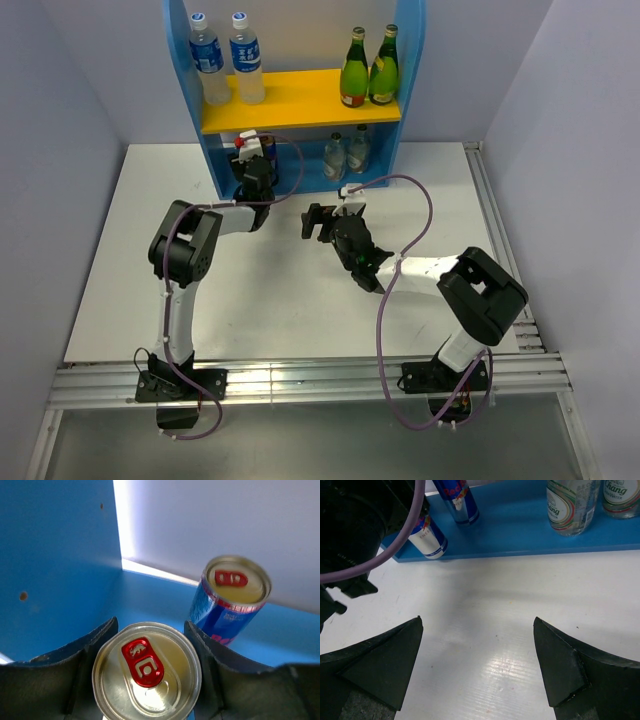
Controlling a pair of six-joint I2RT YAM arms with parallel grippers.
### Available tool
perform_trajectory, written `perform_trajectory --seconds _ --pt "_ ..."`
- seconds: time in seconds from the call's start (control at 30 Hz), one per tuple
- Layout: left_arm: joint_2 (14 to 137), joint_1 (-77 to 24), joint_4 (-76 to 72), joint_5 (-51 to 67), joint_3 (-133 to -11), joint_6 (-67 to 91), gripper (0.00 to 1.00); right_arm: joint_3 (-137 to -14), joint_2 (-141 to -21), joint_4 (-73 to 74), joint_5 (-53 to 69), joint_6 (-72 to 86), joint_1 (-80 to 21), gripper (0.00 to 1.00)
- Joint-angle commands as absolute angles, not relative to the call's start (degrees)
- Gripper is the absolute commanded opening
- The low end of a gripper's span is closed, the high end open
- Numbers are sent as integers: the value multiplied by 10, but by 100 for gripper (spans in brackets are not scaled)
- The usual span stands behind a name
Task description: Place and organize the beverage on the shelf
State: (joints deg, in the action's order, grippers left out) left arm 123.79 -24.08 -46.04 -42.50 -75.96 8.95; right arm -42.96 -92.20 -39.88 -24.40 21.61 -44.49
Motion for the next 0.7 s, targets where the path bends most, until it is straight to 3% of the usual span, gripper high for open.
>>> perform_trajectory --seconds 0.0,0.03,0.07,0.2,0.57,0.67 --pt "1252 -221 -446 -414 -809 79 41 -445 -926 -424 -259 214 -449 98" --pt "1254 -220 -445 -410 -809 79 50 -445 -927 -424 -258 214 -449 98" --pt "1255 -218 -443 -410 -811 80 70 -444 -928 -425 -259 215 -449 98" --pt "1263 -217 -440 -419 -823 80 97 -442 -928 -428 -258 214 -449 98" --pt "1307 -217 -456 -447 -864 74 99 -439 -926 -423 -263 211 -449 98" --pt "1316 -216 -468 -449 -874 76 93 -440 -928 -424 -267 209 -449 98"
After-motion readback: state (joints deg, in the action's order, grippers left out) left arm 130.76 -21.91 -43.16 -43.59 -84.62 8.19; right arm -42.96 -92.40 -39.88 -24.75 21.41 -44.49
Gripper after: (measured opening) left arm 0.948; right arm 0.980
